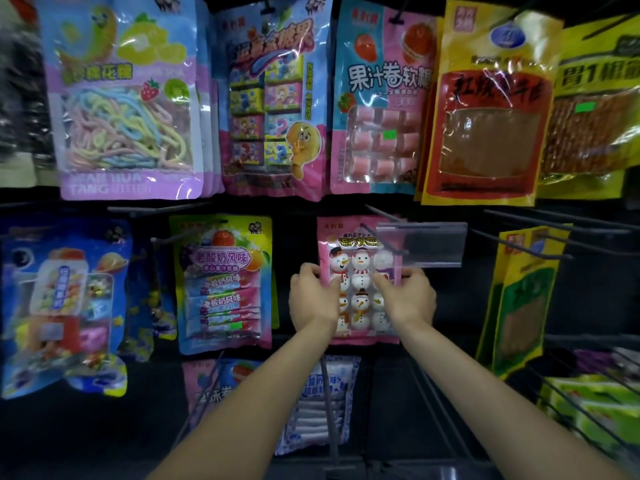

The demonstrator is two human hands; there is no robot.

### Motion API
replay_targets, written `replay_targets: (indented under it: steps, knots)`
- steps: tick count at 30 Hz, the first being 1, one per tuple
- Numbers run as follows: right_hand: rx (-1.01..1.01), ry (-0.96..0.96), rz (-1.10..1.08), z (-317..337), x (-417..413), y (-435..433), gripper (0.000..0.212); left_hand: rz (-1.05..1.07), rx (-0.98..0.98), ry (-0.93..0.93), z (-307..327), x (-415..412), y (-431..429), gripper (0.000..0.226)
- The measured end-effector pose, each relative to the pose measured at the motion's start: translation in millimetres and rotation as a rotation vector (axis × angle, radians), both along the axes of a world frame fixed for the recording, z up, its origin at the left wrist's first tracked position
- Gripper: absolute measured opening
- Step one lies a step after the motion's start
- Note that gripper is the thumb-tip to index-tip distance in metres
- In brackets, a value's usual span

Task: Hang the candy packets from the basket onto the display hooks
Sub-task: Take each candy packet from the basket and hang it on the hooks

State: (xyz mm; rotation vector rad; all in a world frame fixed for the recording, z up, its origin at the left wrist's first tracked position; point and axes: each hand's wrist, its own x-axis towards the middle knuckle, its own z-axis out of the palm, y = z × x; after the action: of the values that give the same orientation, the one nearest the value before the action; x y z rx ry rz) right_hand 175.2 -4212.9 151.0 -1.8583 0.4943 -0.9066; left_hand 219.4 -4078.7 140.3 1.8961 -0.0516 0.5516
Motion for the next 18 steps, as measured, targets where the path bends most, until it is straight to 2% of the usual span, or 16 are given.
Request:
replay_targets:
  steps: [5, 12, 18]
  knots:
    - [-0.014, -0.007, 0.04, -2, -1, -4, 0.028, -0.023, 0.022, 0.005, -2, 3, 4, 0.027]
    - [-0.035, 0.031, 0.057, -1, -7, -4, 0.045, -0.03, 0.056, 0.038, 4, -5, 10, 0.033]
    - [-0.182, 0.115, 0.044, -2, -30, -4, 0.078, -0.004, 0.236, 0.044, 9, -25, 23, 0.066]
